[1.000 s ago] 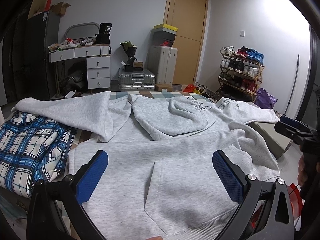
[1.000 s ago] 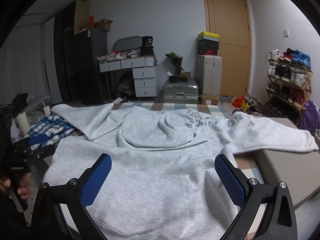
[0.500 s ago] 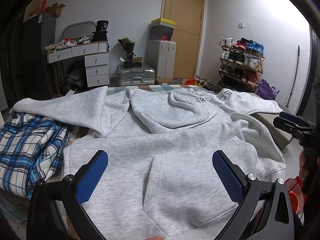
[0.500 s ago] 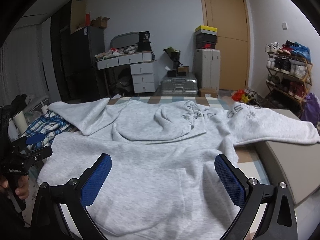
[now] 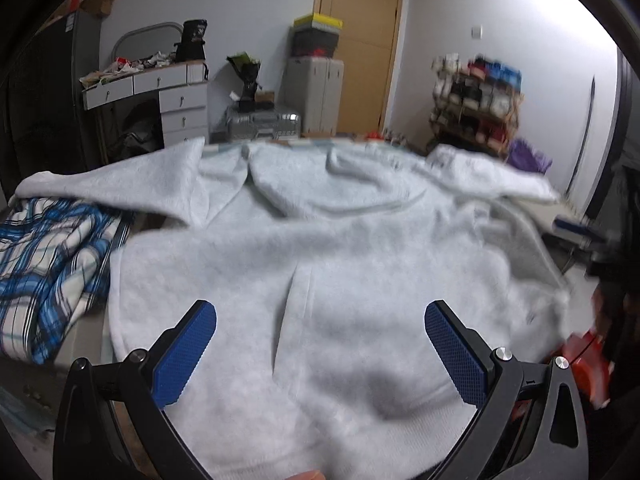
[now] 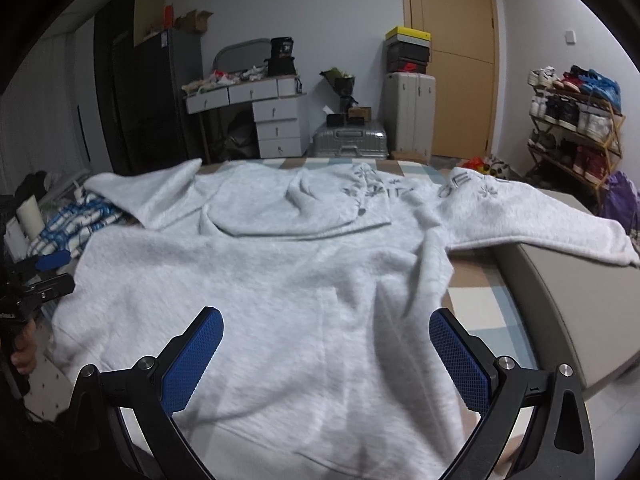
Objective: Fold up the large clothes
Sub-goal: 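Lower the right tool to the hoodie sleeve and close on its cuff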
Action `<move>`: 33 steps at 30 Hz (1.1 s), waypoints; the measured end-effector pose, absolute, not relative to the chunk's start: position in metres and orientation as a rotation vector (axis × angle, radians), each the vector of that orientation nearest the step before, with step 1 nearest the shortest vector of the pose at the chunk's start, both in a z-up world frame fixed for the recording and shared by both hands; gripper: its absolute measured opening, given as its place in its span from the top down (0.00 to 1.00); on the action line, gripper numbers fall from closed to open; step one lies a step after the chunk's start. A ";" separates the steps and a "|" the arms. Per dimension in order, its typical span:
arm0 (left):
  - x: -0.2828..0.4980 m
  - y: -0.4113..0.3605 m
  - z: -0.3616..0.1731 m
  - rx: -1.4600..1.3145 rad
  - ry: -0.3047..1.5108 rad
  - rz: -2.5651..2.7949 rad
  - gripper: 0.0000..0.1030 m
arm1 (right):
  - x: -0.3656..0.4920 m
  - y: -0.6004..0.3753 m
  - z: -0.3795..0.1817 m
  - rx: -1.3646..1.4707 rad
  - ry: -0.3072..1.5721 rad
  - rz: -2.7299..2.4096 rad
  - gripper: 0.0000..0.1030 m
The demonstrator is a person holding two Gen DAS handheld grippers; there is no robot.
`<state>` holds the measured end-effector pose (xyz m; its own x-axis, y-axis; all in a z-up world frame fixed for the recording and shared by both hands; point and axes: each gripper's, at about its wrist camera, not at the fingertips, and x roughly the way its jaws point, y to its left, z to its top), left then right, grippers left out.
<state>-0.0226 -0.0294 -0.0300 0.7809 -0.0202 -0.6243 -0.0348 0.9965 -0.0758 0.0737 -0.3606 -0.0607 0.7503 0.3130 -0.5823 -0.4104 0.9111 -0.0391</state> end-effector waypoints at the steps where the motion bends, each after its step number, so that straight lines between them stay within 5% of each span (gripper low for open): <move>1: -0.022 -0.030 -0.033 -0.069 0.689 0.026 0.01 | 0.077 -0.366 -0.064 -0.162 0.614 0.375 0.00; 11: -0.035 0.033 -0.055 -0.206 0.801 0.298 0.01 | 0.120 -0.423 -0.103 0.113 0.820 0.325 0.00; 16: -0.042 0.052 -0.068 -0.245 0.857 0.403 0.01 | 0.133 -0.414 -0.118 0.120 0.900 0.390 0.23; 17: -0.042 0.054 -0.072 -0.251 0.868 0.422 0.05 | 0.136 -0.412 -0.121 0.116 0.914 0.395 0.25; 19: -0.041 0.055 -0.079 -0.255 0.889 0.431 0.30 | 0.138 -0.411 -0.124 0.108 0.922 0.401 0.42; 20: -0.040 0.054 -0.082 -0.261 0.896 0.418 0.53 | 0.139 -0.411 -0.125 0.102 0.924 0.397 0.49; 21: -0.039 0.050 -0.084 -0.264 0.900 0.387 0.74 | 0.139 -0.413 -0.125 0.098 0.924 0.389 0.64; 22: -0.038 0.047 -0.083 -0.253 0.896 0.380 0.80 | 0.141 -0.415 -0.125 0.097 0.924 0.374 0.85; 23: -0.037 0.041 -0.082 -0.222 0.887 0.374 0.92 | 0.142 -0.419 -0.124 0.101 0.925 0.359 0.95; 30: -0.067 0.030 -0.081 -0.239 0.904 0.299 0.97 | 0.126 -0.464 -0.123 0.186 0.952 0.348 0.96; 33: -0.071 0.032 -0.077 -0.259 0.880 0.289 0.92 | 0.125 -0.461 -0.123 0.132 0.954 0.300 0.81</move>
<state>-0.0708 0.0323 -0.0774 0.6032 0.1413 -0.7849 -0.3520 0.9303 -0.1030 0.1245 -0.4610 -0.1234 0.5411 0.3093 -0.7820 -0.1933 0.9508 0.2423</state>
